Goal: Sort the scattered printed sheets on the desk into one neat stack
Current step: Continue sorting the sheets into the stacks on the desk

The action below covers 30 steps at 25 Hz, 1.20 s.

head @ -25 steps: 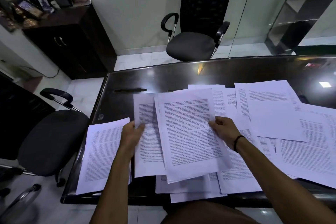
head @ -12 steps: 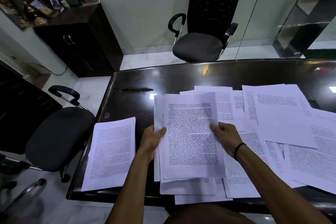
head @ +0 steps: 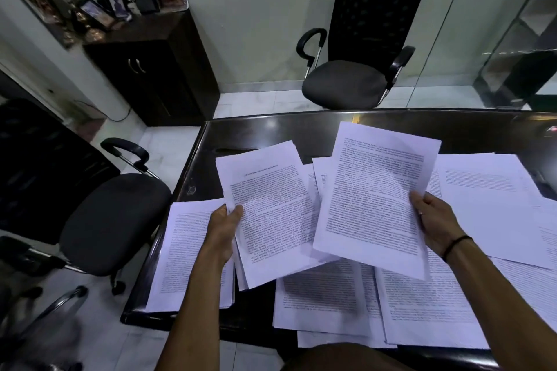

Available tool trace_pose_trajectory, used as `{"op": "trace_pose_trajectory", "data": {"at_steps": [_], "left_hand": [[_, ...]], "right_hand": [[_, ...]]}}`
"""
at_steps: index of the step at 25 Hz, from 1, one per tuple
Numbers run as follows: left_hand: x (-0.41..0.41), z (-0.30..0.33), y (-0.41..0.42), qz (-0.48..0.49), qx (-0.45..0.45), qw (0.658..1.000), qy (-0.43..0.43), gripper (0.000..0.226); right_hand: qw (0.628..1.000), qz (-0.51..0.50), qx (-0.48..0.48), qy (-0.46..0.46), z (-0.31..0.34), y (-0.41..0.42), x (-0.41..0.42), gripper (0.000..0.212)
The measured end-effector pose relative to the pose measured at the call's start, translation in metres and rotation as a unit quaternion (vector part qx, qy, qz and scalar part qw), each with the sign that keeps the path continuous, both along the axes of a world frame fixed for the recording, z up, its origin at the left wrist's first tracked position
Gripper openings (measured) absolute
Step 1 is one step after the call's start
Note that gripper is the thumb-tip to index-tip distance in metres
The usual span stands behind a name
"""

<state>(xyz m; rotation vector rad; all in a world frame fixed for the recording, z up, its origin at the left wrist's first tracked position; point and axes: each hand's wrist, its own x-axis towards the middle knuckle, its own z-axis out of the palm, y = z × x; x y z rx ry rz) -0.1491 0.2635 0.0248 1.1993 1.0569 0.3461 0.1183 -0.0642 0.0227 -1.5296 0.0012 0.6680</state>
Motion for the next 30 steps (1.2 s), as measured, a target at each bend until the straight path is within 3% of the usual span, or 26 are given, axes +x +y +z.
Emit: {"op": "trace_pose_trajectory", "data": {"at_steps": [1,2,5,8,12,14,17,21,23,26,28,30], "left_hand": [[0.0,0.001,0.002,-0.001,0.005,1.0,0.003,0.018],[0.001,0.002,0.003,-0.003,0.008,1.0,0.003,0.019],[0.007,0.008,-0.004,-0.031,0.001,0.999,-0.011,0.02],[0.021,0.012,-0.02,-0.082,-0.018,0.996,-0.022,0.022],[0.039,0.008,-0.049,-0.117,-0.05,0.992,-0.021,0.018],[0.045,0.0,-0.062,-0.119,-0.064,0.991,0.002,0.018],[0.048,-0.015,-0.079,-0.127,-0.098,0.987,0.005,0.04],[0.046,-0.047,-0.096,-0.144,0.008,0.988,0.063,0.021],[0.047,-0.057,-0.094,-0.12,0.024,0.987,0.107,0.023],[0.052,-0.058,-0.089,-0.086,0.051,0.985,0.137,0.026],[0.051,-0.055,-0.089,-0.066,0.061,0.988,0.128,0.027],[0.052,-0.05,-0.095,-0.051,0.057,0.99,0.121,0.029]], "right_hand": [[1.0,0.007,-0.007,0.0,-0.001,-0.001,0.003,0.076],[1.0,0.014,-0.006,-0.006,-0.002,0.001,0.004,0.078],[0.999,0.043,-0.02,-0.021,0.002,0.014,-0.005,0.031],[0.995,0.078,-0.042,-0.038,0.001,0.037,-0.024,0.021],[0.987,0.133,-0.067,-0.067,-0.019,0.067,-0.055,0.019],[0.983,0.148,-0.093,-0.055,-0.035,0.073,-0.069,0.028],[0.98,0.121,-0.158,-0.027,-0.054,0.064,-0.084,0.035],[0.977,0.097,-0.188,-0.005,-0.064,0.033,-0.082,0.027],[0.954,0.081,-0.285,-0.051,-0.062,0.004,-0.065,0.035],[0.865,0.051,-0.491,-0.092,-0.065,-0.053,-0.042,0.07],[0.844,0.043,-0.531,-0.068,-0.067,-0.081,-0.034,0.091],[0.847,0.039,-0.526,-0.066,-0.072,-0.095,-0.029,0.103]]}}
